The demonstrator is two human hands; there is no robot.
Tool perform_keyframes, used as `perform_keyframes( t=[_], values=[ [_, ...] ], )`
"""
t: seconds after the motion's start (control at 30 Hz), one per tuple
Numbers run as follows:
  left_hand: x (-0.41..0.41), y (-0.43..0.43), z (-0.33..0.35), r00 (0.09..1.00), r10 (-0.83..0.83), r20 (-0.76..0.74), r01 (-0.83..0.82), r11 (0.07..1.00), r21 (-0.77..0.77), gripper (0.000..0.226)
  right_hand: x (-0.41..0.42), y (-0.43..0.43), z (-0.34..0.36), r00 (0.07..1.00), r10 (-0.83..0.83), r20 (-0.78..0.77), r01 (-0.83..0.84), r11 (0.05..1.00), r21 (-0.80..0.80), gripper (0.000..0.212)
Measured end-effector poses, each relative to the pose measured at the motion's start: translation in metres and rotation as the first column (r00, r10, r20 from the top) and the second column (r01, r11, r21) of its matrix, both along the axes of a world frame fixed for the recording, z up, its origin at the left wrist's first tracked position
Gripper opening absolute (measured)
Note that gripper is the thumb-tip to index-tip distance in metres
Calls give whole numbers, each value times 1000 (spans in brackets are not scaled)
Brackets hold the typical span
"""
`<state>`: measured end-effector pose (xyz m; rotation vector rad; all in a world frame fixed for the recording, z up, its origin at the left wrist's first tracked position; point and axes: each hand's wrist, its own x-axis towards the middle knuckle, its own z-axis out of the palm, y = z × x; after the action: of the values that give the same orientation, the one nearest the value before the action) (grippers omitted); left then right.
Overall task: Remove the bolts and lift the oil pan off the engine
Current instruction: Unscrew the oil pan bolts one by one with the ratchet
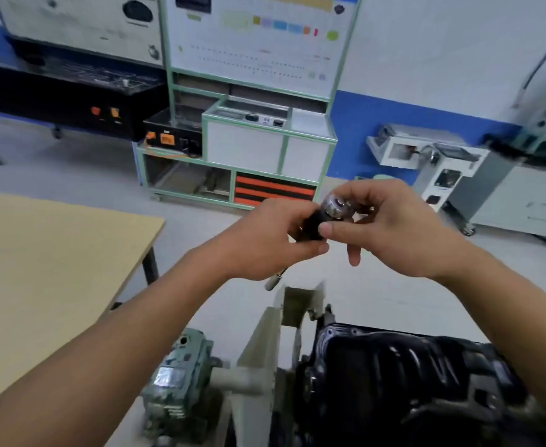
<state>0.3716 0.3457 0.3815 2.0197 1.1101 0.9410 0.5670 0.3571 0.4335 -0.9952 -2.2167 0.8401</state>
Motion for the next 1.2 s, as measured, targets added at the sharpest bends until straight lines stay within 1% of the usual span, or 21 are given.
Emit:
perform_keyframes(
  t=[0.07,0.13,0.17,0.27,0.33,0.57,0.73,0.87,1.0,1.07,1.13,1.2],
  values=[
    [51,9,5,996,-80,31,81,997,-13,7,49,-5,9,996,-66,54,65,997,32,10],
    [102,18,5,987,-154,51,155,988,-19,15,97,-8,12,986,-147,84,144,989,36,10],
    [122,22,2,982,-178,58,180,983,-26,16,117,-8,10,980,-177,90,175,984,30,11],
    [170,35,-15,971,-228,67,232,971,-59,8,160,-6,-3,964,-242,111,242,970,15,11],
    [191,40,-30,969,-235,71,241,967,-80,7,180,-3,-16,953,-267,145,266,964,22,11],
    [239,47,-67,976,-202,80,211,970,-123,15,229,7,-47,937,-252,243,260,966,-2,12],
    [263,47,-86,980,-179,91,191,971,-143,19,251,12,-62,924,-224,309,217,974,58,10],
    [272,44,-100,986,-148,82,159,976,-151,21,261,13,-72,922,-182,340,164,983,81,10],
    [274,43,-105,988,-137,66,146,975,-167,18,265,8,-74,926,-170,336,157,985,66,9],
    [275,40,-106,990,-125,70,135,977,-167,16,265,4,-69,891,-193,412,180,981,73,13],
    [277,38,-108,992,-101,81,113,981,-157,14,261,1,-61,802,-248,544,215,969,125,22],
    [278,36,-111,992,-66,105,80,988,-135,10,255,-1,-53,719,-292,631,227,956,183,27]
  ],
)
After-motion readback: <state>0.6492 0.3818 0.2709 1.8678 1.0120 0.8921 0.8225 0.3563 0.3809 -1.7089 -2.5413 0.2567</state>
